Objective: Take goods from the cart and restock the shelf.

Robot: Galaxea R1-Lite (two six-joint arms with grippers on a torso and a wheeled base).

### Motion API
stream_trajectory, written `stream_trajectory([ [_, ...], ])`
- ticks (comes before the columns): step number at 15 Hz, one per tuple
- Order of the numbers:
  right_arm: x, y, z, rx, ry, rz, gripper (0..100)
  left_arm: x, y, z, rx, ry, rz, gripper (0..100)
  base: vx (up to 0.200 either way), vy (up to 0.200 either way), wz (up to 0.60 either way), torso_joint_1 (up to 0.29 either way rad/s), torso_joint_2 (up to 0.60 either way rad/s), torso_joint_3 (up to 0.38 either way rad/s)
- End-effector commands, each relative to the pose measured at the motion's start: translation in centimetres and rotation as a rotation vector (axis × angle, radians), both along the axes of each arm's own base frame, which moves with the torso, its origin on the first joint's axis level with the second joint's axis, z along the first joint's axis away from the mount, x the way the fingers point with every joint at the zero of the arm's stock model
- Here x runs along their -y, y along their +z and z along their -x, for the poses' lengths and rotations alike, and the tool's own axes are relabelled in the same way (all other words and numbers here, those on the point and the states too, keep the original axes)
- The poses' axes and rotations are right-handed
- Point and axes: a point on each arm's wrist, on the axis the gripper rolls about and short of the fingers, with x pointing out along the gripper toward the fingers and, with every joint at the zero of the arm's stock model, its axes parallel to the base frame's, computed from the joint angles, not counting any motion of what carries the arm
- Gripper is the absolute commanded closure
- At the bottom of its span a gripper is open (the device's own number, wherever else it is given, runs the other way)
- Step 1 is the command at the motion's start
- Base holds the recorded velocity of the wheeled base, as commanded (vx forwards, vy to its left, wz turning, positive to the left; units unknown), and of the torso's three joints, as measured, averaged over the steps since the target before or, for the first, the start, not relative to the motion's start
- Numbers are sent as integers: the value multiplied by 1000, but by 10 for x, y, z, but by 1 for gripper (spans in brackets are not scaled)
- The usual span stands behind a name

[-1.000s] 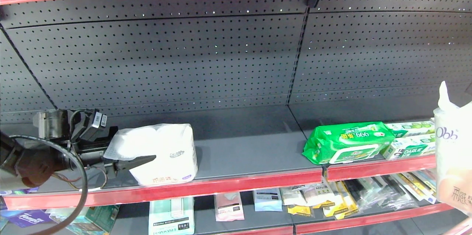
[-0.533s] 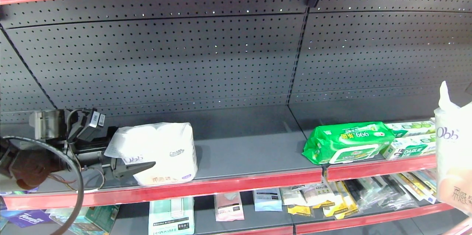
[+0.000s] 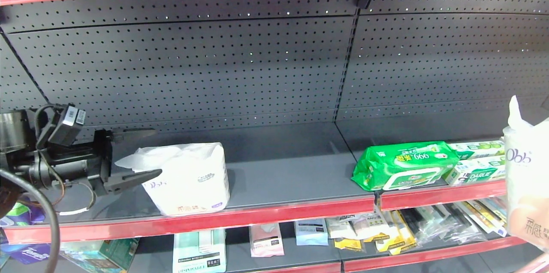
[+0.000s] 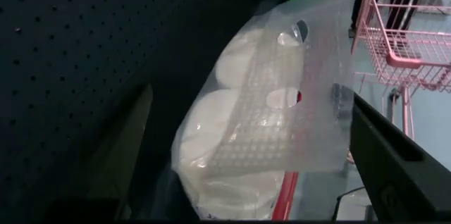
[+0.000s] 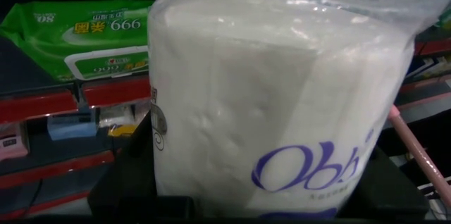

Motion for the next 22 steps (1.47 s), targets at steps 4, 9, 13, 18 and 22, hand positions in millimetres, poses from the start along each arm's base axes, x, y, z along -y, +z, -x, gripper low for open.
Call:
stream_trajectory([
  [4, 0, -3, -1, -16, 10, 0, 100, -17, 37, 25, 23, 107, 28, 0, 0, 0, 0, 0, 0, 0],
  [9, -2, -4, -5, -27, 12, 1, 100, -28, 49, 23, -42, 370, 46, 0, 0, 0, 0, 0, 0, 0],
  [13, -2, -4, -4, -26, 12, 0, 100, -37, 58, 15, 78, 957, -41, 0, 0, 0, 0, 0, 0, 0],
  [18, -4, 0, -3, -20, 98, -37, 100, 17, 63, 87, -14, 1204, 202, 0, 0, 0, 0, 0, 0, 0],
  [22, -8, 7, -3, -18, 296, -104, 100, 41, 55, 203, -126, 938, 171, 0, 0, 0, 0, 0, 0, 0],
])
